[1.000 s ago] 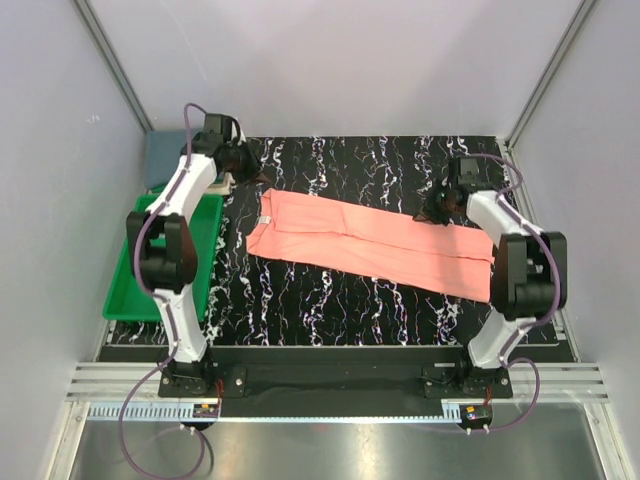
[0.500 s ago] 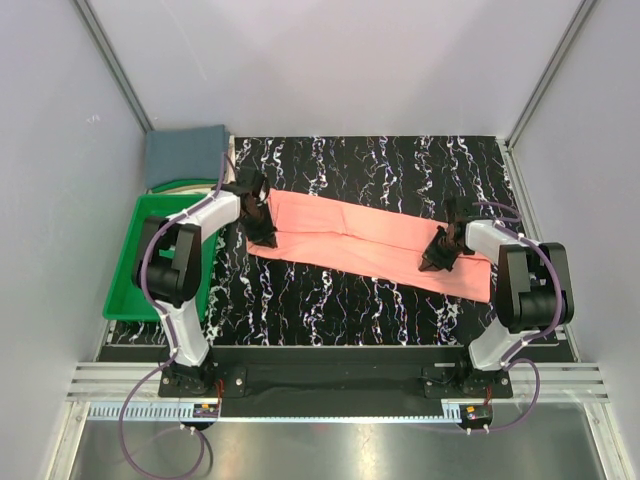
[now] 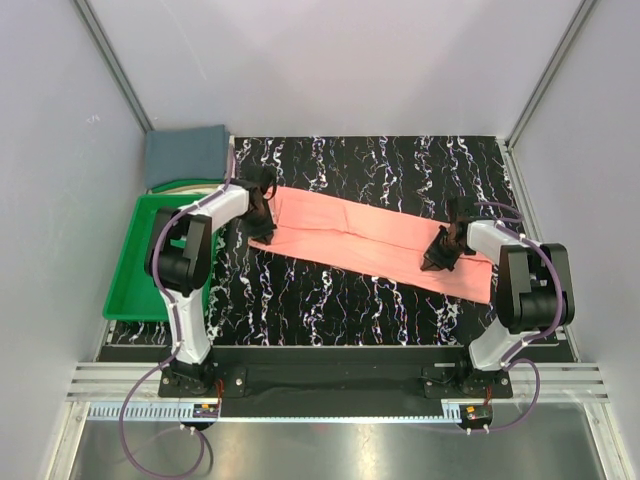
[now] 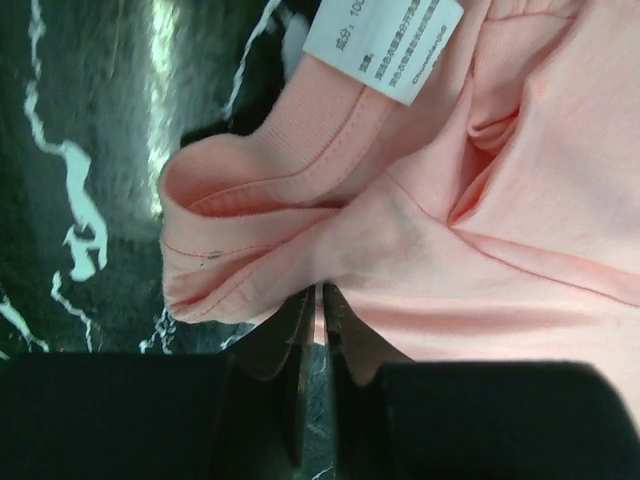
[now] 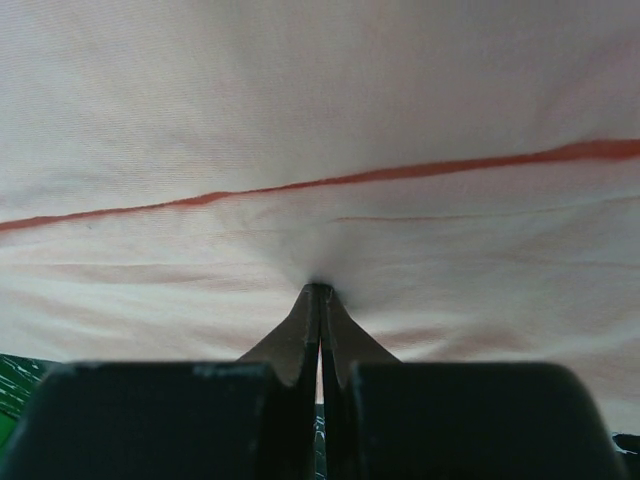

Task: Fold and stack the t-shirts
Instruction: Fold the tshirt

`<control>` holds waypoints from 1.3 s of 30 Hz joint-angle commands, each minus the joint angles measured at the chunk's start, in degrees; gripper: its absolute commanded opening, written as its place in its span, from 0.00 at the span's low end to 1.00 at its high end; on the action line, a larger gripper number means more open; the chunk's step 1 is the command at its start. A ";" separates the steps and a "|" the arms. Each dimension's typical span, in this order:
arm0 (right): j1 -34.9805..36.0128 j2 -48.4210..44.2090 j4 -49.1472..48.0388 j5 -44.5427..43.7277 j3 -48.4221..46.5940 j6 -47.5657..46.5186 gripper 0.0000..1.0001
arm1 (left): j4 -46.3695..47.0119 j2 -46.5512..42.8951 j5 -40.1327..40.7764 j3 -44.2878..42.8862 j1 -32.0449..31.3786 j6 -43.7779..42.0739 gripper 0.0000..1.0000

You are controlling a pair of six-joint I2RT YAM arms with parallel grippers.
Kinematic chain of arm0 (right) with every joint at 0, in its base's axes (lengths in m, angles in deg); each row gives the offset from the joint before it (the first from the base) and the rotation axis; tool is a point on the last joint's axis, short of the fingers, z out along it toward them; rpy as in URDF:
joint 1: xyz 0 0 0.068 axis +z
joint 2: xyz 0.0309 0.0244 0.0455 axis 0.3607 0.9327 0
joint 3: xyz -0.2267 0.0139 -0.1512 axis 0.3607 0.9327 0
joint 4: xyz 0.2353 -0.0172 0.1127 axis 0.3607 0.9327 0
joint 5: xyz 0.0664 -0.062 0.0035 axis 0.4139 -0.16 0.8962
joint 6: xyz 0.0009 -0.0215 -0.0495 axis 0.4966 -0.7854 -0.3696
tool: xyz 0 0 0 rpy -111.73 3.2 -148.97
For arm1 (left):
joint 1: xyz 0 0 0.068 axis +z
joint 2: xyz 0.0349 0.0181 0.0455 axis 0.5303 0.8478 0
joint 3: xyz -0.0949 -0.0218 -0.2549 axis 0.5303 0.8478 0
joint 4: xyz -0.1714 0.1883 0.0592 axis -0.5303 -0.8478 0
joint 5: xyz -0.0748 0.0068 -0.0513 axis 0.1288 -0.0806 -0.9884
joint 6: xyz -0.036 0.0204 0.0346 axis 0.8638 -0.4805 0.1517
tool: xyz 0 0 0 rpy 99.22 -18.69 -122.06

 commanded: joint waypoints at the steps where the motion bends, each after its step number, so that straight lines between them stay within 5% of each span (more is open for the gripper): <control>1: -0.97 -2.27 0.63 -4.46 -0.19 -1.50 0.02 | 1.20 4.11 0.49 -6.47 0.39 -2.23 0.15; 9: -1.14 -12.11 2.39 -3.83 -8.18 -0.45 0.14 | -2.93 18.53 -4.52 -27.13 1.09 -3.11 0.18; 15: -1.06 -12.56 2.21 -3.13 -13.29 -3.42 0.16 | -2.49 33.99 -15.23 -59.78 2.93 -0.66 0.21; 17: -1.06 -12.82 3.00 -4.97 -13.30 -4.40 0.15 | -1.36 36.65 -21.38 -64.23 3.20 0.14 0.23; 20: -1.06 -14.23 3.62 -7.70 -12.59 -4.93 0.14 | 4.61 29.30 -24.04 -57.16 2.41 0.67 0.26; 24: -1.06 -15.63 4.05 -6.65 -13.20 -5.10 0.14 | 14.99 11.21 -23.25 -33.28 -0.13 1.37 0.28; 27: -1.06 -17.38 4.14 -6.47 -13.03 -4.41 0.14 | 20.18 5.47 -25.87 -25.25 -4.00 2.86 0.24; 33: -1.06 -20.38 3.97 -2.70 -11.10 -2.56 0.14 | 21.68 4.21 -24.74 -18.38 -11.47 5.14 0.07; 39: -1.06 -22.31 3.71 -1.99 -8.90 -2.56 0.14 | 24.84 8.59 -25.62 -14.67 -17.36 6.91 0.02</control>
